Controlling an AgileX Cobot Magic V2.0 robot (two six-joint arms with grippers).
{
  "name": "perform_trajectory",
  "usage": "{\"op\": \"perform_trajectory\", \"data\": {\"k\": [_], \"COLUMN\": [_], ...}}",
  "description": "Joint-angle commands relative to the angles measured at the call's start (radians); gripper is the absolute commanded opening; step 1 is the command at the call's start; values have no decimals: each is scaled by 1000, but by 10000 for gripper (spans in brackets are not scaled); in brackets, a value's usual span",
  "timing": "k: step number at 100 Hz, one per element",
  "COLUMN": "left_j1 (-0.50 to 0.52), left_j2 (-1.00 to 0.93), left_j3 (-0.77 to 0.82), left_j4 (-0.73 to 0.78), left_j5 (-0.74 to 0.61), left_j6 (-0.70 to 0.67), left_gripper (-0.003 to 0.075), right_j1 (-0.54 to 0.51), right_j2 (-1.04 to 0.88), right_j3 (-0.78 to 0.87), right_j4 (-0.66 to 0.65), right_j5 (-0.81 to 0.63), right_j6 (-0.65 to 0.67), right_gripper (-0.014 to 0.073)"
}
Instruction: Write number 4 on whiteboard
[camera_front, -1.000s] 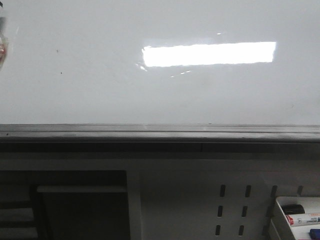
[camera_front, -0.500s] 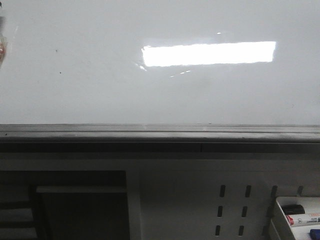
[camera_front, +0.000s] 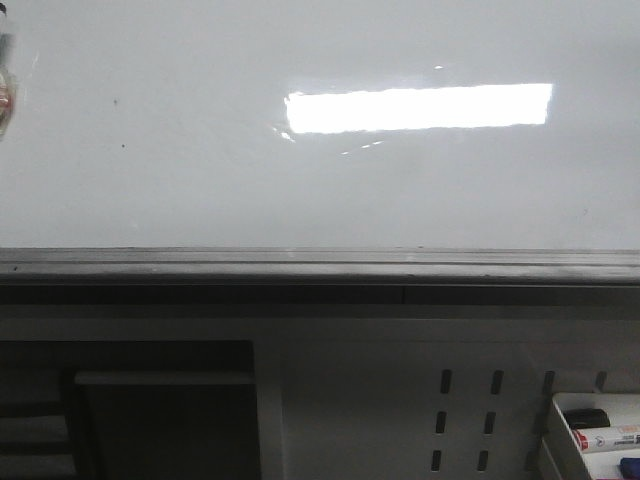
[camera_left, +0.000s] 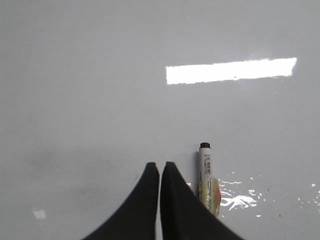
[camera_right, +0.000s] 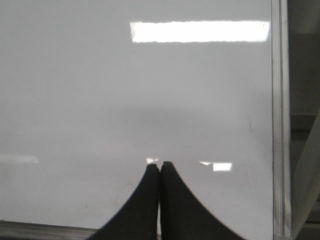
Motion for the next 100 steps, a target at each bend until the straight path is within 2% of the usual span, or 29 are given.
{"op": "perform_trajectory", "data": {"k": [1, 52, 58, 64, 71, 79, 83, 88, 93, 100], "left_j1": [-1, -1, -1, -1, -1, -1, -1, -1, -1, -1], "left_j2": [49, 106, 106, 106, 106, 106, 106, 106, 106, 106], "left_j3": [-34, -25, -25, -25, -25, -25, -25, -25, -25, -25], "left_j4": [-6, -6, -6, -6, -2, 8, 8, 3, 1, 1], "left_j5": [-55, -55, -55, -55, -55, -55, -58, -63, -65, -65], "left_j6": [-12, -12, -12, -12, -12, -12, -12, -12, -12, -12], "left_gripper": [-20, -20, -19, 2, 106, 314, 417, 503, 544, 545], "right_j1": [-3, -3, -3, -3, -3, -3, -3, -3, -3, -3], "right_j2": [41, 65, 68, 68, 68, 68, 68, 68, 68, 68], "right_j3": [-35, -35, -35, -35, -35, -35, -35, -35, -35, -35], "right_j4": [-16, -15, -12, -8, -8, -8, -8, -8, -7, -7], "right_j5": [-60, -52, -47, -45, -45, -45, -45, -47, -45, -45], "right_j6": [-2, -2, -2, 9, 25, 25, 25, 25, 25, 25], "right_gripper": [-58, -57, -41, 17, 148, 349, 422, 495, 529, 531]}}
